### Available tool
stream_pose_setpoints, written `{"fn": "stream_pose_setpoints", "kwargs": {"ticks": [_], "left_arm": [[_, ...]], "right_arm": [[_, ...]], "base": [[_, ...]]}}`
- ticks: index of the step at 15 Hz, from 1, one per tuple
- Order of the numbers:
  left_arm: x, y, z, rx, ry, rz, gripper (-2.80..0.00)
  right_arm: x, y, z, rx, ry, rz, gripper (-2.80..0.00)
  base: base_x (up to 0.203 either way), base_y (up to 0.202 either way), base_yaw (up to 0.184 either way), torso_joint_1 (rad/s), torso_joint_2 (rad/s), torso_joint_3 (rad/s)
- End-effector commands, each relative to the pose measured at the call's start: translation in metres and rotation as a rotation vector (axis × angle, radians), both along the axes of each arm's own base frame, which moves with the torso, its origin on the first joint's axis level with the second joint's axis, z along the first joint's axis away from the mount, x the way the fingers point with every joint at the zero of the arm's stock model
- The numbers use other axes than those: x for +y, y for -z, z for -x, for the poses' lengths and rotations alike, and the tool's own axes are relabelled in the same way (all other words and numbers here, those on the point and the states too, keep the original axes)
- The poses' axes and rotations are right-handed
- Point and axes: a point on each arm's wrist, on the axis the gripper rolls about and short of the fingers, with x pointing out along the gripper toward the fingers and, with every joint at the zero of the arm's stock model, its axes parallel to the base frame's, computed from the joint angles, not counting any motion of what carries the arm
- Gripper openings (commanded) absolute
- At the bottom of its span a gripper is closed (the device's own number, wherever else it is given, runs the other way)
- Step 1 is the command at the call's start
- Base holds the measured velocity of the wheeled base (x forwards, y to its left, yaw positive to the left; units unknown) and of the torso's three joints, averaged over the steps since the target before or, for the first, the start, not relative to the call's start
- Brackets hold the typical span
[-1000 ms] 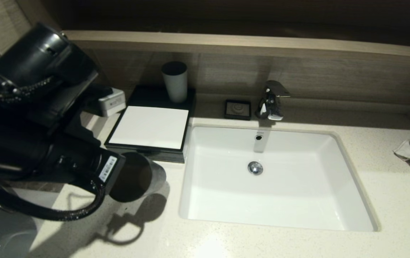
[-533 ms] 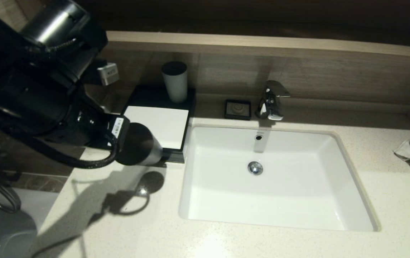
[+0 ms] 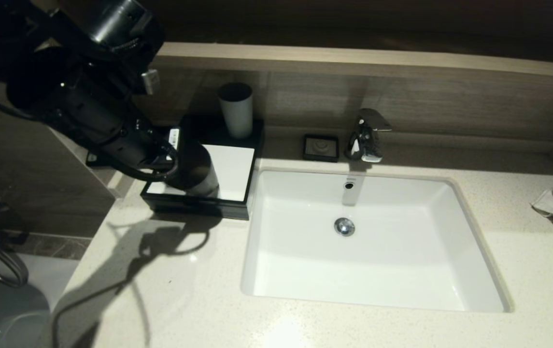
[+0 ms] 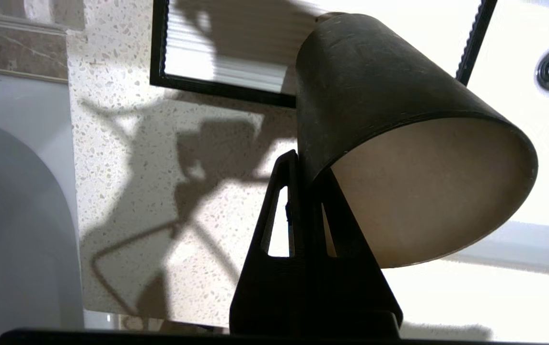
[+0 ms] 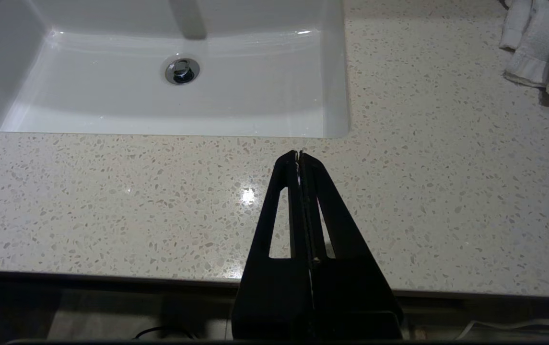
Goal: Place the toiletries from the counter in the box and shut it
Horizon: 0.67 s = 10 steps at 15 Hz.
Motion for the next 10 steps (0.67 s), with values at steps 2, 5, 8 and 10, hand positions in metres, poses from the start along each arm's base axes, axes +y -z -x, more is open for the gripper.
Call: {"fn": "stream_pose_setpoints", "kwargs": {"ticks": [2, 5, 8, 10], "left_arm": [[0.000, 0.002, -0.007, -0.004, -0.040, 0.029, -2.80], [0.003, -0.002, -0.007, -0.026, -0.057, 0.048, -2.80], [0.009, -0.010, -0.002, -0.053, -0.071, 0.068, -2.80], [0.012, -0.011, -0.002, -0.058, -0.081, 0.074, -2.80]], "right_arm": [[0.000, 0.000, 0.000, 0.002, 0.000, 0.000, -2.80], [0.000, 0.000, 0.000, 0.001, 0.000, 0.000, -2.80], [0.000, 0.000, 0.000, 0.002, 0.000, 0.000, -2.80], [0.000, 0.000, 0.000, 0.002, 0.000, 0.000, -2.80]], "base": [[0.000, 0.000, 0.000, 0.000, 0.00, 0.000], [0.000, 0.000, 0.000, 0.000, 0.00, 0.000], [0.000, 0.000, 0.000, 0.000, 0.00, 0.000], [0.000, 0.000, 0.000, 0.000, 0.00, 0.000]]}}
